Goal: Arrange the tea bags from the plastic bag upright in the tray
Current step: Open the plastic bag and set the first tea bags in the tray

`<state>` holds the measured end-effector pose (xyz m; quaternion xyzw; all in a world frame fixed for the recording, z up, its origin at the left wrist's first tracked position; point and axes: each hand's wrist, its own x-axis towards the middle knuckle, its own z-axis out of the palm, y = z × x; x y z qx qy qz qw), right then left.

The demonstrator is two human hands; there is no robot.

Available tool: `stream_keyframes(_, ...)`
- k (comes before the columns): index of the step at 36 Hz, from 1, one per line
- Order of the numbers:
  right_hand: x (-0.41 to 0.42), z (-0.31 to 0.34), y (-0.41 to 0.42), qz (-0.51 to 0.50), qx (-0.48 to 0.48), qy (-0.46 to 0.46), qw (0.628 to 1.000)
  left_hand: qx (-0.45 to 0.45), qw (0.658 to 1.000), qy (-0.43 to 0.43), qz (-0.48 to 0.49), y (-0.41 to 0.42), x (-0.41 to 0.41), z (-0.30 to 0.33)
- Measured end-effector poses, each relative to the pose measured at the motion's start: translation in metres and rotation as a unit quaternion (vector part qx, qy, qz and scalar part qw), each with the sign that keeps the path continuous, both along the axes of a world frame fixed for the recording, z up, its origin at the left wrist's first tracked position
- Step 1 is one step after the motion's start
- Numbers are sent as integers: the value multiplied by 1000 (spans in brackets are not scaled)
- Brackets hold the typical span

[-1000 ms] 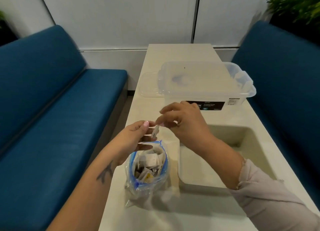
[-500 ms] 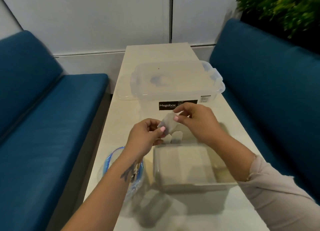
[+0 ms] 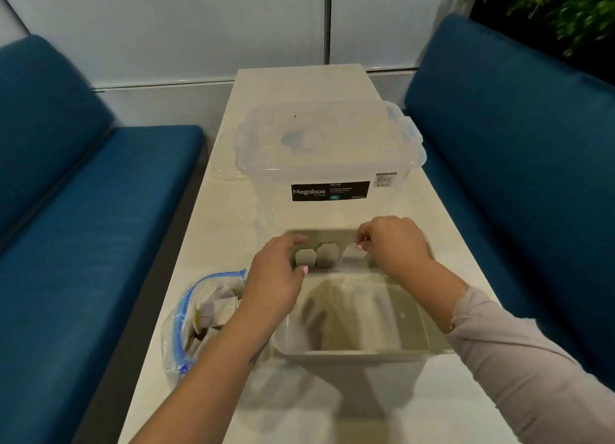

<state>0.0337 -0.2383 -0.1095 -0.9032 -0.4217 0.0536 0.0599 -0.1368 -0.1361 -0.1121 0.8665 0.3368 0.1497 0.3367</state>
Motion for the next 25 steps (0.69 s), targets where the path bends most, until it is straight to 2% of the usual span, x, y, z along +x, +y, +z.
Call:
stream_keyframes(4,0,-15,7,31,-39,-57,997,-3,1000,16,-7,-3,-3,-3)
stream_keyframes(15,-1,-32,19,48,-74,-113,990,2,1000,14,-18,-3,-4,0)
stream_keyframes(25,-2,-37,15,46,-56,-137,988,-3,1000,24,-20,-1,-3,2)
